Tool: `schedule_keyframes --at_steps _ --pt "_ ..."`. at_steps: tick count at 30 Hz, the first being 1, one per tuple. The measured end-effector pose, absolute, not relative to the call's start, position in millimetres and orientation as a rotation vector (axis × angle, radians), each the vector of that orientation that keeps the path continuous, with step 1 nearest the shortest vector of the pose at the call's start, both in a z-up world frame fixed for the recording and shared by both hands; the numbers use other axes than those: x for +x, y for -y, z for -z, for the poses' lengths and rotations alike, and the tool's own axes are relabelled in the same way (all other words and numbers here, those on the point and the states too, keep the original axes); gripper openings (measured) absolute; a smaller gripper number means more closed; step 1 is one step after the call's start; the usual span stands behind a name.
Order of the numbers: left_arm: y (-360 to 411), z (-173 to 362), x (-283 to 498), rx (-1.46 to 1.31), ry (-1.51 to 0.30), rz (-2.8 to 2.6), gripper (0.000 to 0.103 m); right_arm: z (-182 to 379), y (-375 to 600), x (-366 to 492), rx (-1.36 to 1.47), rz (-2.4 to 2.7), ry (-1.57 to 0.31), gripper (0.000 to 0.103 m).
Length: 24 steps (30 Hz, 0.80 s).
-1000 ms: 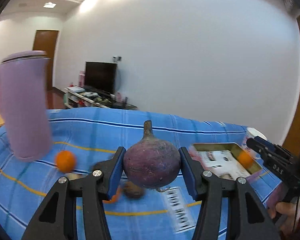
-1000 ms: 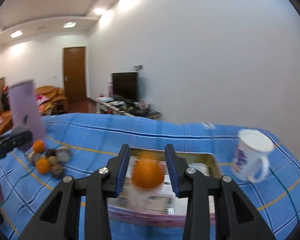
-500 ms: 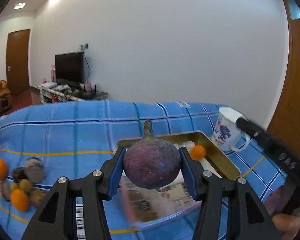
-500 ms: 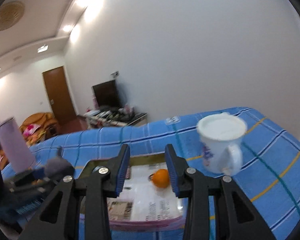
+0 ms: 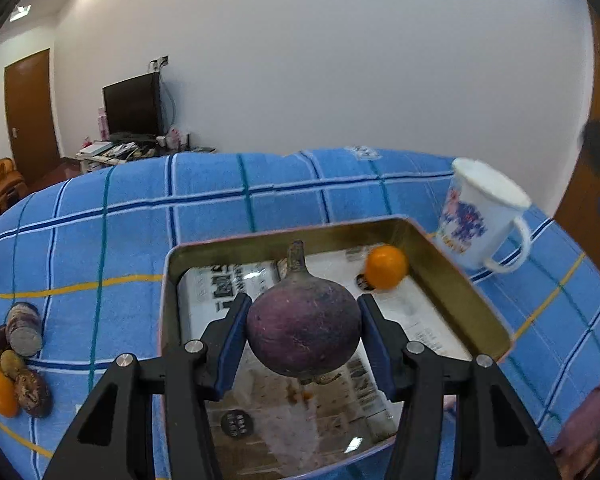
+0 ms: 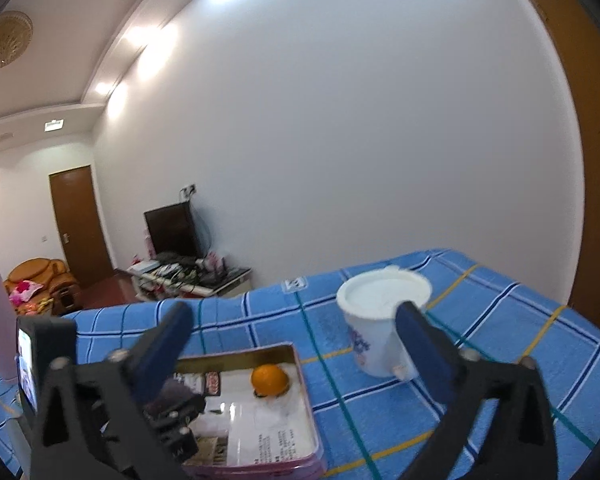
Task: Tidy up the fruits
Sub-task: 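Lower the purple onion into the tin and open the left tool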
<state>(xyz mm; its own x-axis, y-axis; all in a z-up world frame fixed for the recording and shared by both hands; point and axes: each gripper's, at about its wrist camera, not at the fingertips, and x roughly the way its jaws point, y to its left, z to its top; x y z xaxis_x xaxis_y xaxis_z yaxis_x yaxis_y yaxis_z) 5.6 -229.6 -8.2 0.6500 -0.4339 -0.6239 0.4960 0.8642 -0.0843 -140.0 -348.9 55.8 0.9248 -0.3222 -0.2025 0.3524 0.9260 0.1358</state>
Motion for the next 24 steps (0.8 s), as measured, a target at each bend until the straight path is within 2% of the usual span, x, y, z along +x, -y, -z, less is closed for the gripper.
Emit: schedule_keyframes --at_steps 2,3,5,12,21,24 --pt "225 6 3 0.088 -0.657 0.517 0.061 -58 349 -143 0.167 0.368 -0.163 0.103" --pt "223 3 1 0.081 -0.639 0.514 0.070 -60 351 -146 0.171 0.385 -0.156 0.103" --pt "218 -3 -6 0.077 -0.584 0.481 0.081 -59 357 -147 0.193 0.402 -0.154 0.103" --pt "214 -7 -15 0.117 -0.539 0.409 0.082 -54 367 -140 0.245 0.404 -0.202 0.103" --pt "213 -6 -22 0.134 -0.500 0.365 0.082 -40 353 -121 0.173 0.404 -0.286 0.103" --pt "208 -6 -23 0.115 -0.492 0.345 0.082 -36 348 -120 0.134 0.411 -0.260 0.103"
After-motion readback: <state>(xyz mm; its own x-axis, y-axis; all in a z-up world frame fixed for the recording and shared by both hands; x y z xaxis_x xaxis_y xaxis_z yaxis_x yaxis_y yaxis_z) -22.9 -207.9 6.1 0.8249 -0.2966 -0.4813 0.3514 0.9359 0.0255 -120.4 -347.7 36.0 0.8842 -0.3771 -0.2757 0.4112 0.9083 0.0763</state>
